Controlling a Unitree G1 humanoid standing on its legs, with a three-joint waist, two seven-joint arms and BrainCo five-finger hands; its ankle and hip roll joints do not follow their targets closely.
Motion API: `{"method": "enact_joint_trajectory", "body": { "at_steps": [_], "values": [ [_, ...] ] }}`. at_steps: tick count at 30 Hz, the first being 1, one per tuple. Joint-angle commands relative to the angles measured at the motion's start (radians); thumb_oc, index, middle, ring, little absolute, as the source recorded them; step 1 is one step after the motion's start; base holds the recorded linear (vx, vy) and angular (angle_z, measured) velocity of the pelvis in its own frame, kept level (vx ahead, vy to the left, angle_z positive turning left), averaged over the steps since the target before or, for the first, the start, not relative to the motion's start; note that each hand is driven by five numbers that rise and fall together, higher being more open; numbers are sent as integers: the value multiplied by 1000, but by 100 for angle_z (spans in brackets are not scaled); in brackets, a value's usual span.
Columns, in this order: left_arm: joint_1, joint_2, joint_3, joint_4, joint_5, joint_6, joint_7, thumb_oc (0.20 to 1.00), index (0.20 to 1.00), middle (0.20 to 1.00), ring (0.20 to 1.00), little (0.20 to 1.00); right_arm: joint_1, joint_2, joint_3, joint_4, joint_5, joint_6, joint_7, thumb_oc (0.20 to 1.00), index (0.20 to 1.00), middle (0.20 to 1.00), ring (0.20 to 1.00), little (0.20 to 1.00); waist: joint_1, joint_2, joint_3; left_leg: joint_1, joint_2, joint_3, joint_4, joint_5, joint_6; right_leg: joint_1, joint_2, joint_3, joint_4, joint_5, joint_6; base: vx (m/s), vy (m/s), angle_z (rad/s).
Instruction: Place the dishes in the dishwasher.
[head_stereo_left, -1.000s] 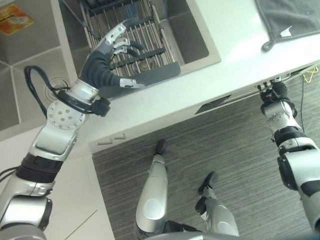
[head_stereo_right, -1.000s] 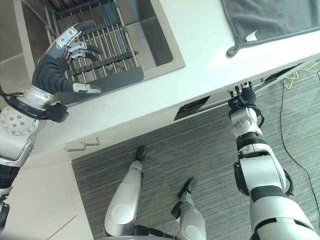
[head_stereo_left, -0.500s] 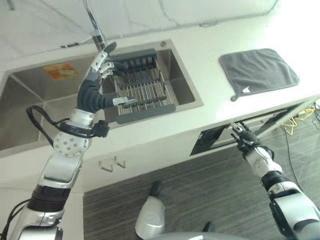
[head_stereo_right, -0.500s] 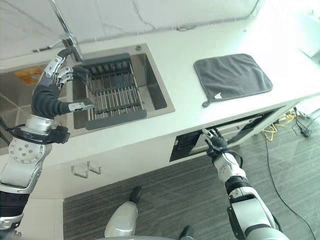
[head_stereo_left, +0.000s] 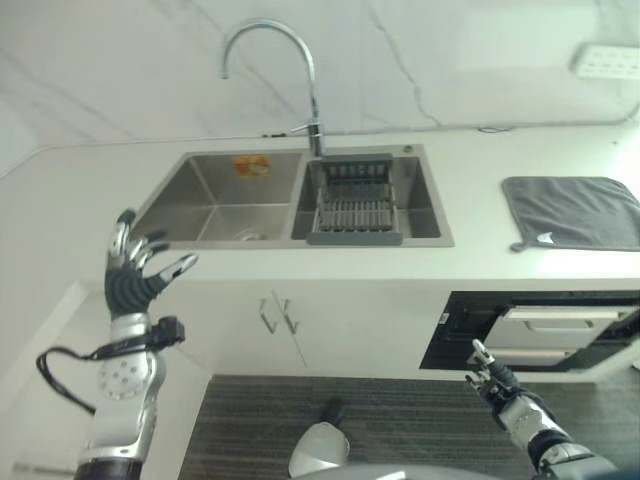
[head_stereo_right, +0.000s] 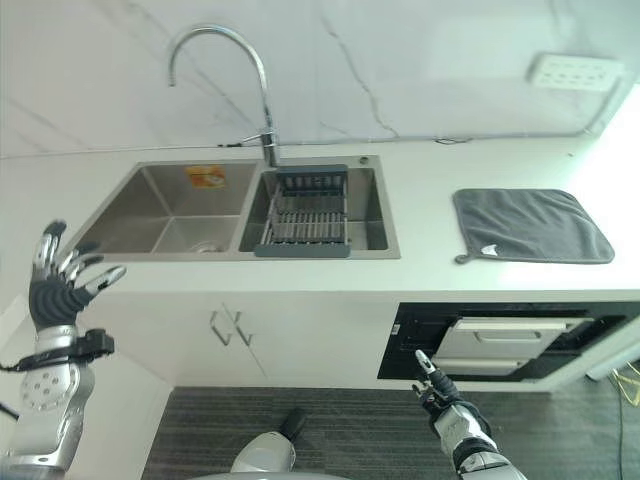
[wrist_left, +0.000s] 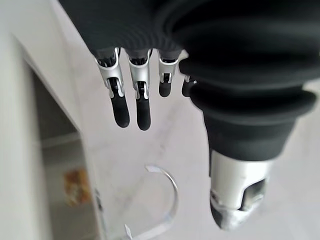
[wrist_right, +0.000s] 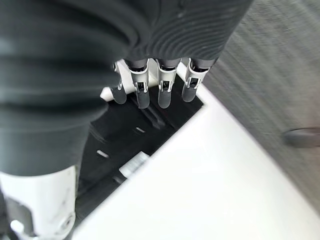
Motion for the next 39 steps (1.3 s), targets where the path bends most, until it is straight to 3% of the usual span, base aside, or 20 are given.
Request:
{"method": "enact_joint_trajectory", "body": {
  "at_steps": [1, 3, 5, 6, 7, 8, 9, 10, 12, 14, 17, 22, 23, 24, 27, 29, 32, 34, 35, 39],
  "values": [
    [-52, 55, 47, 61, -72, -73, -64, 1000, 1000, 1000, 1000, 1000, -64, 4, -15, -39, 14, -79, 18, 1000, 1000, 1000, 1000, 1000, 15, -72, 34, -60, -12, 173, -21, 352, -282, -26, 27, 5, -39, 87, -43, -118, -79, 98],
    [-45, 32, 48, 134, -122, -84, -76, 1000, 1000, 1000, 1000, 1000, -62, -24, -44, -28, 9, -56, 18, 1000, 1000, 1000, 1000, 1000, 11, -75, 39, -59, -30, 240, 22, 319, -281, -21, 21, -38, -60, 101, -37, -103, -75, 120],
    [-24, -10, 50, 246, -172, -142, -75, 1000, 1000, 1000, 1000, 1000, -62, -46, -65, -18, -10, -28, 20, 1000, 1000, 1000, 1000, 1000, 7, -104, 43, -37, -66, 232, 117, 227, -269, -26, -7, -45, -64, 103, -29, -47, -33, 71],
    [-25, -9, 50, 249, -173, -144, -76, 1000, 1000, 1000, 1000, 1000, -62, -47, -65, -18, -10, -28, 20, 1000, 1000, 1000, 1000, 1000, 7, -103, 43, -39, -67, 231, 122, 224, -268, -26, -7, -46, -64, 102, -29, -131, 68, 18],
    [-16, -52, 60, 359, -189, -200, -47, 1000, 1000, 1000, 1000, 1000, -41, -58, -99, 5, -33, -15, 41, 1000, 1000, 1000, 1000, 1000, -15, -130, 50, -28, -73, 282, 271, 134, -242, -48, -40, -62, -69, 130, -28, -116, 80, 13],
    [-22, -79, 70, 427, -203, -230, -24, 1000, 1000, 1000, 1000, 1000, -26, -58, -121, 23, -54, -11, 52, 1000, 1000, 1000, 1000, 1000, -31, -144, 51, -5, -79, 295, 331, 73, -225, -63, -57, -69, -69, 145, -24, -115, 81, 49],
    [-23, -78, 69, 431, -204, -233, -25, 1000, 1000, 1000, 1000, 1000, -26, -58, -121, 23, -54, -12, 53, 1000, 1000, 1000, 1000, 1000, -31, -143, 51, -6, -79, 295, 335, 69, -225, -62, -57, -69, -68, 144, -23, -25, 72, 64],
    [-28, -105, 79, 477, -226, -231, 1, 1000, 1000, 1000, 1000, 1000, -12, -53, -134, 37, -61, -15, 56, 1000, 1000, 1000, 1000, 1000, -47, -144, 43, 48, -91, 315, 296, 4, -208, -75, -61, -80, -59, 147, -15, 21, 101, 65],
    [-39, -151, 80, 597, -293, -231, 1, 1000, 1000, 1000, 1000, 1000, 27, -33, -159, 51, -68, -22, 49, 1000, 1000, 1000, 1000, 1000, -83, -131, 19, 143, -72, 399, 156, -27, -204, -73, -54, -105, -54, 139, -7, 86, 172, 46],
    [-43, -180, 86, 699, -304, -200, 9, 1000, 1000, 1000, 1000, 1000, 52, -18, -172, 51, -70, -7, 25, 1000, 1000, 1000, 1000, 1000, -93, -135, 4, 176, -111, 364, 89, -70, -183, -72, -58, -95, -62, 146, 5, 125, 143, 40],
    [-32, -210, 41, 780, -264, -184, 10, 1000, 1000, 1000, 1000, 1000, 101, 3, -187, 54, -97, 12, 16, 1000, 1000, 1000, 1000, 1000, -118, -133, -13, 210, -127, 365, 13, -77, -168, -76, -53, -77, -74, 149, 16, 86, 120, 1],
    [-33, -228, 1, 907, -286, -93, -125, 1000, 1000, 1000, 1000, 1000, 154, 33, -212, 80, -138, 11, 4, 1000, 1000, 1000, 1000, 1000, -153, -121, -11, 215, -149, 370, -19, -67, -130, -120, -67, -60, -16, 166, 31, 33, 176, -10],
    [-47, -223, -54, 966, -252, -46, -201, 1000, 1000, 1000, 1000, 1000, 172, 41, -213, 102, -162, 4, 14, 1000, 1000, 1000, 1000, 1000, -181, -114, 0, 222, -157, 377, -36, -69, -111, -161, -77, -38, 58, 182, 49, -43, 212, -6],
    [-50, -222, -64, 971, -252, -44, -204, 1000, 1000, 1000, 1000, 1000, 173, 42, -213, 104, -165, 3, 16, 1000, 1000, 1000, 1000, 1000, -185, -112, 1, 222, -158, 378, -38, -70, -107, -169, -80, -34, 76, 185, 52, 13, 222, 5],
    [-80, -209, -142, 1032, -227, 82, -333, 1000, 1000, 1000, 1000, 1000, 175, 45, -217, 117, -172, 1, 39, 1000, 1000, 1000, 1000, 1000, -225, -93, 24, 223, -168, 380, -46, -83, -73, -284, -123, 14, 314, 233, 77, -37, 163, 0],
    [-100, -207, -215, 1080, -211, 138, -425, 1000, 1000, 1000, 1000, 1000, 177, 53, -208, 119, -185, -1, 52, 1000, 1000, 1000, 1000, 1000, -261, -85, 42, 222, -172, 358, -51, -87, -63, -353, -119, 92, 391, 249, 87, -40, 43, -1],
    [-140, -208, -290, 1141, -234, 285, -540, 1000, 1000, 1000, 1000, 1000, 185, 57, -189, 134, -203, 2, 62, 1000, 1000, 1000, 1000, 1000, -303, -83, 47, 213, -163, 326, -55, -77, -75, -322, -103, 180, 163, 236, 78, 20, -119, 22],
    [-173, -213, -309, 1176, -212, 401, -607, 1000, 1000, 1000, 1000, 1000, 186, 65, -172, 138, -265, 11, 53, 1000, 1000, 1000, 1000, 1000, -335, -81, 50, 217, -153, 338, -55, -89, -80, -340, -134, 226, 84, 287, 98, 32, -138, 20],
    [-183, -214, -324, 1187, -198, 421, -621, 1000, 1000, 1000, 1000, 1000, 189, 71, -164, 127, -289, 24, 40, 1000, 1000, 1000, 1000, 1000, -339, -80, 45, 213, -140, 356, -55, -89, -85, -316, -124, 218, 46, 251, 99, 65, -190, 9],
    [-191, -225, -339, 1224, -173, 452, -690, 1000, 1000, 1000, 1000, 1000, 198, 48, -136, 131, -404, 81, 88, 1000, 1000, 1000, 1000, 1000, -356, -96, 24, 218, -107, 411, -55, -88, -112, -230, -112, 206, -98, 259, 107, 63, -165, -14]
  ]
}}
